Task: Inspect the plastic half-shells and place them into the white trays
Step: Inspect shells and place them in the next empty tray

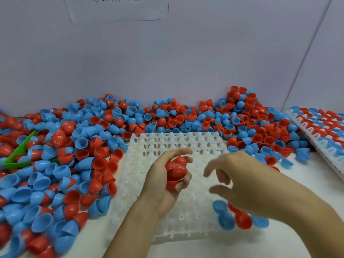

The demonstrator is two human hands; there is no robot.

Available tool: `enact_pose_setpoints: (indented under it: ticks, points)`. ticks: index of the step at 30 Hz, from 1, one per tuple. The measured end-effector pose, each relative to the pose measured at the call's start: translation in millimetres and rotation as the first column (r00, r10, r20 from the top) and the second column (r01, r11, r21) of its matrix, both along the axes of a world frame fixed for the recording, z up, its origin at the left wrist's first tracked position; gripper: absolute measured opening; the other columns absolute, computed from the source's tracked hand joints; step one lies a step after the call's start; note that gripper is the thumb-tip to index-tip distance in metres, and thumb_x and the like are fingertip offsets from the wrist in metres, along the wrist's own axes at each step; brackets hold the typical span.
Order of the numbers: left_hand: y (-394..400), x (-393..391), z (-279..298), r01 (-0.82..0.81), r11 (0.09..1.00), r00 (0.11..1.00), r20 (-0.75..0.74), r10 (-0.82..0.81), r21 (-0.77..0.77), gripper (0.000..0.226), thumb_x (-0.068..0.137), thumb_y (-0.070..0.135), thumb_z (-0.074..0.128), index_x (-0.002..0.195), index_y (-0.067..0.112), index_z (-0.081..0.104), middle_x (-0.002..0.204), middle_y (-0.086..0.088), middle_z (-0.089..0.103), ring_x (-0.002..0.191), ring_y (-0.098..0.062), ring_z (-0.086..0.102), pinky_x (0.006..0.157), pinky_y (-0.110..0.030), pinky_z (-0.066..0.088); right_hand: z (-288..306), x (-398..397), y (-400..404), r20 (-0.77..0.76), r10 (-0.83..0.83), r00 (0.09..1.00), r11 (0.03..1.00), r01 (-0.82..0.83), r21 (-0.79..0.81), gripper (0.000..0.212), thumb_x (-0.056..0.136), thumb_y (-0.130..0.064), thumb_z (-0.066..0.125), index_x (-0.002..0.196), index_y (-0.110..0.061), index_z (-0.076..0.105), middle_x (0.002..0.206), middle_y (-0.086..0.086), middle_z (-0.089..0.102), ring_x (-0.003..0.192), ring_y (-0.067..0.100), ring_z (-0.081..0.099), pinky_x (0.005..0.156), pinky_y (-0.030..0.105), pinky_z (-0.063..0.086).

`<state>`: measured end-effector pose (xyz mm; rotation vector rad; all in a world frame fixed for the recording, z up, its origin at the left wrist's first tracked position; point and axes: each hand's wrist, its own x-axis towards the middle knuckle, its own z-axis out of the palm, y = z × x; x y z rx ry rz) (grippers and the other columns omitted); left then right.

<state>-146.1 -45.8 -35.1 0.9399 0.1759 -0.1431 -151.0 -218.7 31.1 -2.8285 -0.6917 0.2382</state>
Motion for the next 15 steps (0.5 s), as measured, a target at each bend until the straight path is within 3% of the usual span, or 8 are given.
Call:
enact_pose_setpoints:
  ticks: [2, 4, 7, 11, 15]
  points:
    - [-1, 0, -1, -0.044, 0.999, 0.999, -0.025, 0.044, 0.002, 0.018, 0.083, 0.019, 0.063, 0.088, 0.009, 0.077, 0.080, -0.008, 0.068, 0.048, -0.016, 0.053, 0.035, -0.020, 0.034, 3, 7, 11, 0.060, 0.019, 0.998, 0.975, -0.031, 0.218, 0.037, 0.079, -0.061, 0.056, 0.111, -0.043, 0.061, 0.075, -0.016, 0.059, 0.077, -0.001, 0.059, 0.068, 0.018, 0.053]
    - [-2, 0, -1, -0.075, 0.997, 0.996, -0.039, 0.075, 0.013, 0.024, 0.094, 0.021, 0.057, 0.082, 0.014, 0.076, 0.078, -0.006, 0.066, 0.052, -0.013, 0.055, 0.037, -0.021, 0.036, -3, 12, 24, 0.072, 0.009, 0.997, 0.922, -0.036, 0.386, 0.041, 0.073, -0.066, 0.056, 0.106, -0.042, 0.062, 0.076, -0.015, 0.063, 0.080, -0.005, 0.060, 0.065, 0.016, 0.054]
    - [-2, -1, 0, -0.066, 0.998, 0.998, -0.016, 0.066, 0.017, 0.026, 0.099, 0.029, 0.054, 0.088, 0.016, 0.073, 0.080, -0.006, 0.067, 0.059, -0.013, 0.061, 0.040, -0.023, 0.041, -24, 18, 40, 0.101, -0.015, 0.995, 0.881, -0.034, 0.472, 0.026, 0.079, -0.049, 0.074, 0.101, -0.039, 0.065, 0.078, -0.015, 0.063, 0.079, -0.003, 0.061, 0.066, 0.015, 0.051]
    - [-1, 0, -1, -0.061, 0.997, 0.998, 0.004, 0.061, 0.036, 0.022, 0.100, 0.027, 0.051, 0.097, 0.016, 0.070, 0.092, -0.012, 0.071, 0.082, -0.022, 0.067, 0.051, -0.025, 0.044, -41, 24, 36, 0.081, -0.080, 0.993, 0.813, 0.018, 0.581, 0.016, 0.082, -0.035, 0.078, 0.097, -0.036, 0.071, 0.076, -0.013, 0.066, 0.079, -0.003, 0.064, 0.068, 0.013, 0.051]
    - [-2, 0, 0, -0.098, 0.995, 0.995, -0.017, 0.099, 0.025, 0.023, 0.102, 0.023, 0.050, 0.094, 0.013, 0.070, 0.088, -0.009, 0.072, 0.070, -0.015, 0.069, 0.041, -0.022, 0.040, -45, 24, 27, 0.048, -0.114, 0.992, 0.719, 0.049, 0.694, 0.018, 0.084, -0.033, 0.076, 0.086, -0.048, 0.065, 0.079, -0.025, 0.069, 0.078, -0.004, 0.067, 0.067, 0.011, 0.053]
